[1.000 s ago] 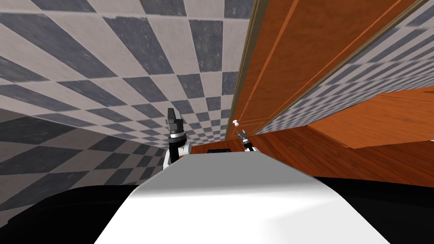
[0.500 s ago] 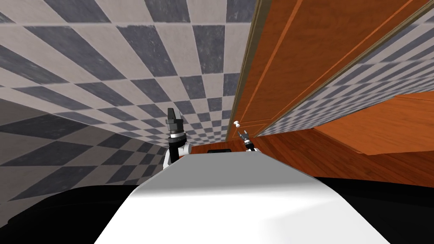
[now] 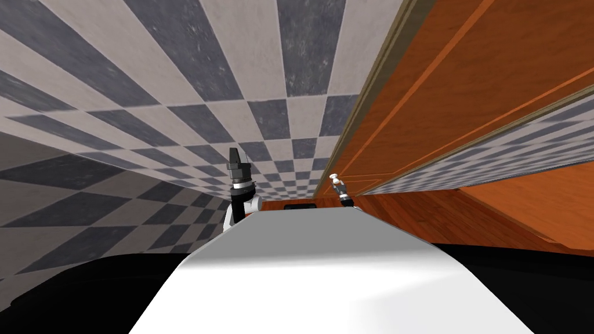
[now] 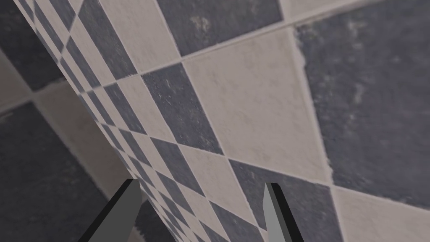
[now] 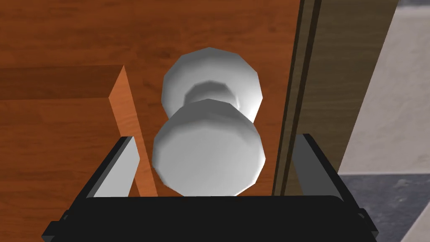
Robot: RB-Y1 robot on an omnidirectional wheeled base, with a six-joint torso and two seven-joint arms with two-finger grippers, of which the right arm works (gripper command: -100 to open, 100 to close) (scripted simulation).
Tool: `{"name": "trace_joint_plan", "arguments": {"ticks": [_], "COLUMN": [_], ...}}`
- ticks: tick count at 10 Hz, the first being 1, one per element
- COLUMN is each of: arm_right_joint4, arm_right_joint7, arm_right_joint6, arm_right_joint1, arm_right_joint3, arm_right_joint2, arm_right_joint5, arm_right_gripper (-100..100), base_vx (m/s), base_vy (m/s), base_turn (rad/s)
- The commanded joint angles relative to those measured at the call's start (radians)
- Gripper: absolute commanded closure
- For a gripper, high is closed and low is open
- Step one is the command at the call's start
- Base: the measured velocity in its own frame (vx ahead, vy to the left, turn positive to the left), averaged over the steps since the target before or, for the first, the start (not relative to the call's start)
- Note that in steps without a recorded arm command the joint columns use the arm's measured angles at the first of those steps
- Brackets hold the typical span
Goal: Pull the door open
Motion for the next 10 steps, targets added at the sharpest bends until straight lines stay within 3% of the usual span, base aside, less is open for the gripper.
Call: {"name": "trace_joint_plan", "arguments": {"ticks": [1, 2, 7, 10], "arm_right_joint4": [0.0, 0.0, 0.0, 0.002], "arm_right_joint7": [0.0, 0.0, 0.0, -0.054], "arm_right_joint6": [0.0, 0.0, 0.0, 0.005], "arm_right_joint1": [0.0, 0.0, 0.0, -0.001], "arm_right_joint3": [0.0, 0.0, 0.0, 0.0], "arm_right_joint2": [0.0, 0.0, 0.0, -0.001], "arm_right_joint5": [0.0, 0.0, 0.0, -0.013], "arm_right_gripper": [-100, 100, 100, 100], "base_vx": [0.082, -0.009, -0.015, -0.023], "base_vy": [0.002, -0.002, -0.003, -0.017], "base_turn": [0.023, -0.028, 0.002, 0.05]}}
